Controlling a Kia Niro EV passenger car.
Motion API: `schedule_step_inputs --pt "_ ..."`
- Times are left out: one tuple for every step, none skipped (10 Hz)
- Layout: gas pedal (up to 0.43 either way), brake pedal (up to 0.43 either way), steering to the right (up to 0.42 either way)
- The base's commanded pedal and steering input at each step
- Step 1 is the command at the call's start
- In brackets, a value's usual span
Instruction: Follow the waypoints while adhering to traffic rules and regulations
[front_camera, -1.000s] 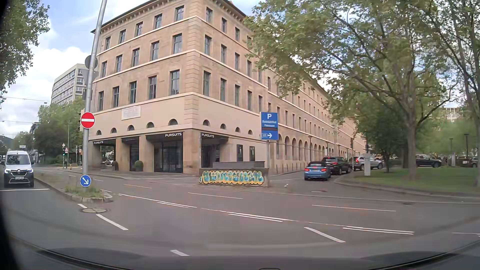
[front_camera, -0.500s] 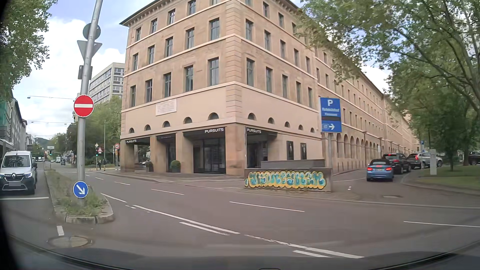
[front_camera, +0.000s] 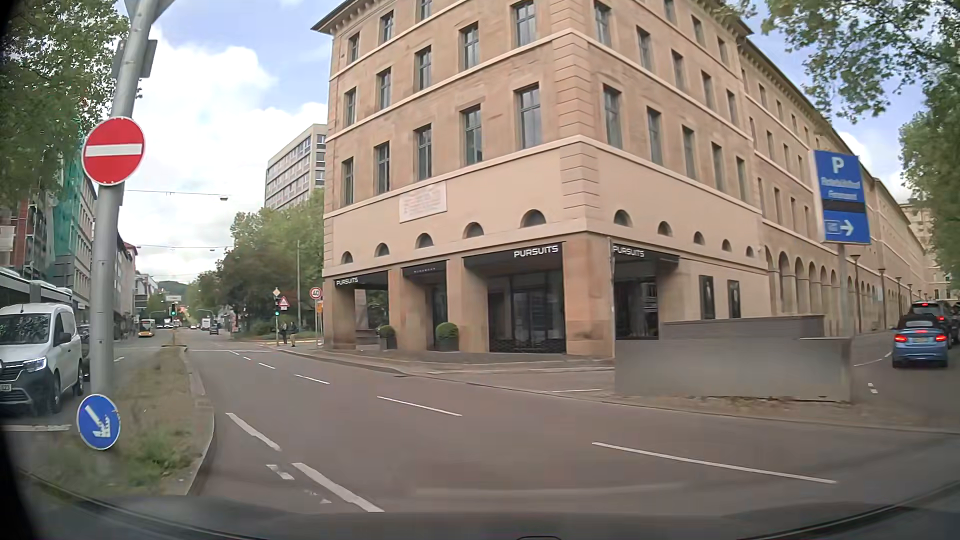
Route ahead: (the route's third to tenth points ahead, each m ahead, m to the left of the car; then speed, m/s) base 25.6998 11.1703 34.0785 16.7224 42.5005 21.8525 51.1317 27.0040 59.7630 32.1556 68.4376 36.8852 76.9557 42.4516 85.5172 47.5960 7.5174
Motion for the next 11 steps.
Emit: schedule_step_inputs --pt "0.169 0.0 -0.231" --pt "0.169 0.0 -0.231" --pt "0.169 0.0 -0.23" --pt "0.169 0.0 -0.228" --pt "0.169 0.0 -0.228" --pt "0.169 0.0 -0.224" --pt "0.169 0.0 -0.211" --pt "0.177 0.0 -0.196" --pt "0.177 0.0 -0.174" --pt "0.177 0.0 -0.161" --pt "0.177 0.0 -0.161"
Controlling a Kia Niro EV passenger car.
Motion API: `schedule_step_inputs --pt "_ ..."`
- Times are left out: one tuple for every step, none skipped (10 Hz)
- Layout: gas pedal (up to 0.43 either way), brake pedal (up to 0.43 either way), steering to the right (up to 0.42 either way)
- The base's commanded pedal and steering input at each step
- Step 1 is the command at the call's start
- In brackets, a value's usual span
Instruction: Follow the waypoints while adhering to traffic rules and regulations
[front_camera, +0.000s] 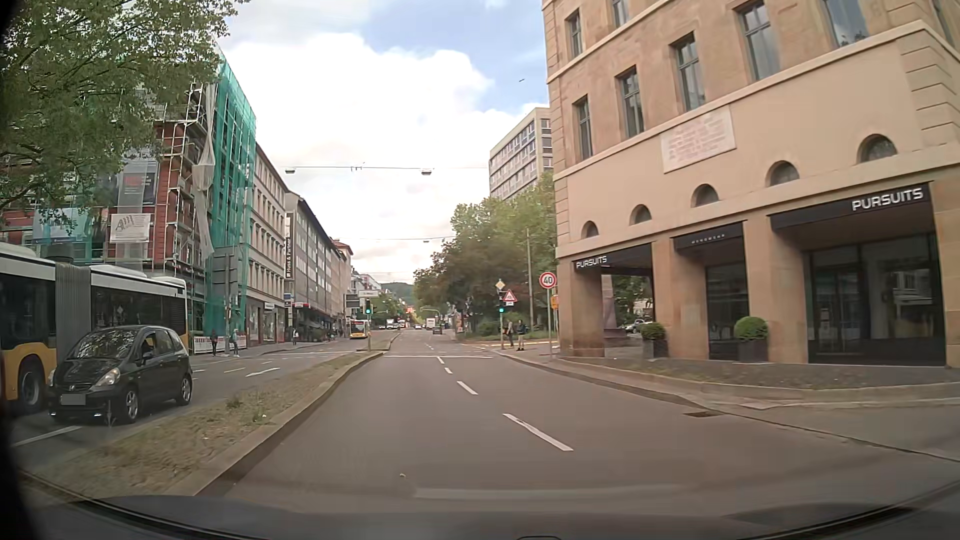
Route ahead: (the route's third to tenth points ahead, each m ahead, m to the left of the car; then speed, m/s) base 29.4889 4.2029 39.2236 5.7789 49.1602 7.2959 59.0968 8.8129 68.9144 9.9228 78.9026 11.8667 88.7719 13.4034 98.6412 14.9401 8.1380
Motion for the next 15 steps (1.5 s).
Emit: schedule_step_inputs --pt "0.177 0.0 -0.156" --pt "0.177 0.0 -0.136" --pt "0.177 0.0 -0.117" --pt "0.177 0.0 -0.091" --pt "0.177 0.0 -0.076" --pt "0.177 0.0 -0.064" --pt "0.197 0.0 -0.047" --pt "0.197 0.0 -0.029" --pt "0.197 0.0 -0.019" --pt "0.197 0.0 -0.008" --pt "0.197 0.0 -0.004" --pt "0.197 0.0 -0.003" --pt "0.197 0.0 0.001" --pt "0.197 0.0 0.002" --pt "0.197 0.0 0.002"
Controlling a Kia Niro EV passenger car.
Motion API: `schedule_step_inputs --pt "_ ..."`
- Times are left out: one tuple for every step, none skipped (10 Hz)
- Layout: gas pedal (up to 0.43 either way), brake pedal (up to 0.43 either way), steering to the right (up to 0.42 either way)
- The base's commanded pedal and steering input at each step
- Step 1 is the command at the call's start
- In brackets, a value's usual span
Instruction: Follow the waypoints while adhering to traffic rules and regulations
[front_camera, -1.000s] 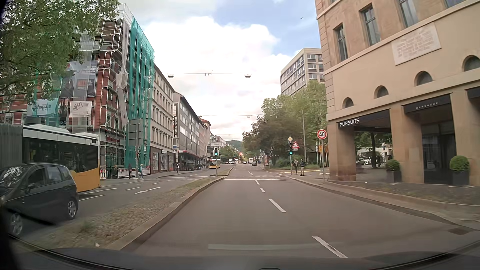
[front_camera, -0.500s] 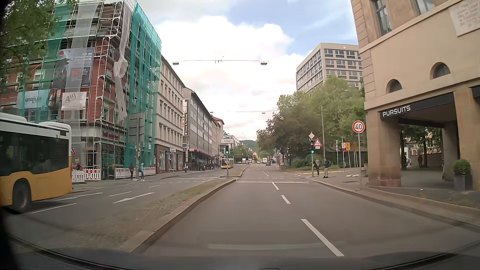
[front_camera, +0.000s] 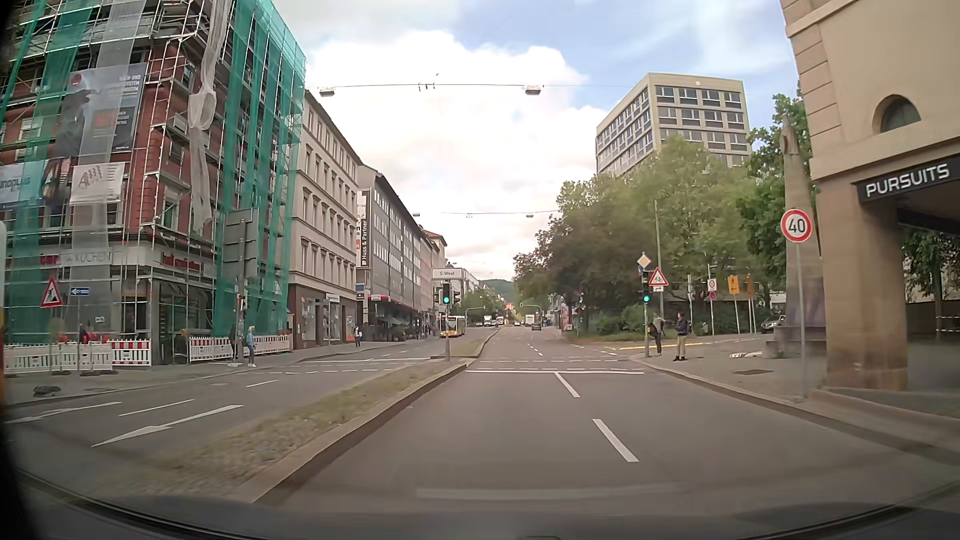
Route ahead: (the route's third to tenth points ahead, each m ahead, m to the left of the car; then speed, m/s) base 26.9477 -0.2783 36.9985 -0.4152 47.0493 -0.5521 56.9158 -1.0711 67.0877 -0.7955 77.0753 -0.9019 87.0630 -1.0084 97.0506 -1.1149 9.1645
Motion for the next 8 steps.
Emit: schedule_step_inputs --pt "0.197 0.0 0.002" --pt "0.197 0.0 0.003" --pt "0.197 0.0 0.004" --pt "0.197 0.0 0.005" --pt "0.197 0.0 0.008" --pt "0.197 0.0 0.01" --pt "0.197 0.0 0.014" --pt "0.197 0.0 0.014"
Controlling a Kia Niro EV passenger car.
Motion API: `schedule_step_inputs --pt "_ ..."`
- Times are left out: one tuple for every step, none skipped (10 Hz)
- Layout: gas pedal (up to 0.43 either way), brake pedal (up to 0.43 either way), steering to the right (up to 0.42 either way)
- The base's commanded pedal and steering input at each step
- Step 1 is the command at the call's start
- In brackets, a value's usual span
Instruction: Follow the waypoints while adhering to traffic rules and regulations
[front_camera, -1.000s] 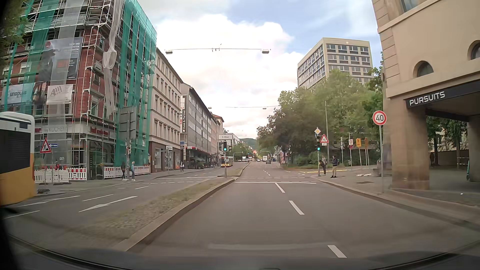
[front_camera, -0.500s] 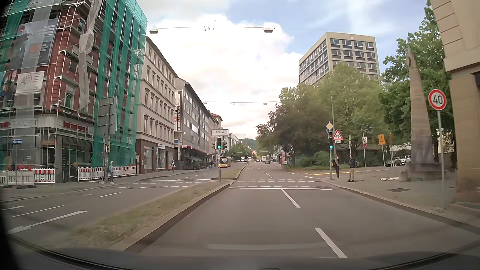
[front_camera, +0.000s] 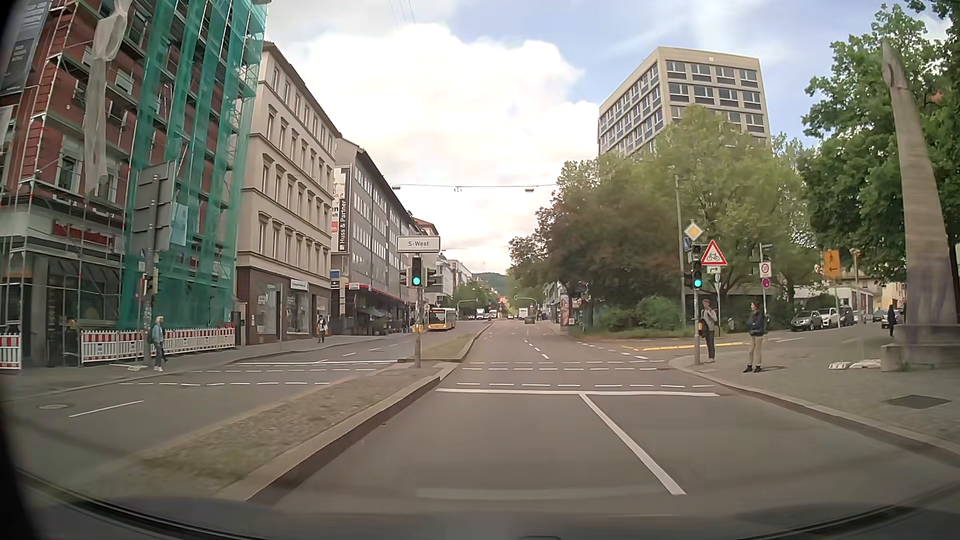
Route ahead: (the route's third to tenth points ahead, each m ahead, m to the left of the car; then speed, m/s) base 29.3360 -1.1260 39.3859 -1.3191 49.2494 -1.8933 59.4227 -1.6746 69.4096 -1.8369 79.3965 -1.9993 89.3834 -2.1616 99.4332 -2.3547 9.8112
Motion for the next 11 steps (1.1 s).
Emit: schedule_step_inputs --pt "0.189 0.0 0.016" --pt "0.189 0.0 0.02" --pt "0.177 0.0 0.02" --pt "0.177 0.0 0.012" --pt "0.169 0.0 0.004" --pt "0.157 0.0 0.002" --pt "0.15 0.0 0.001" --pt "0.138 0.0 0.0" --pt "0.138 0.0 -0.001" --pt "0.138 0.0 -0.003" --pt "0.138 0.0 -0.004"
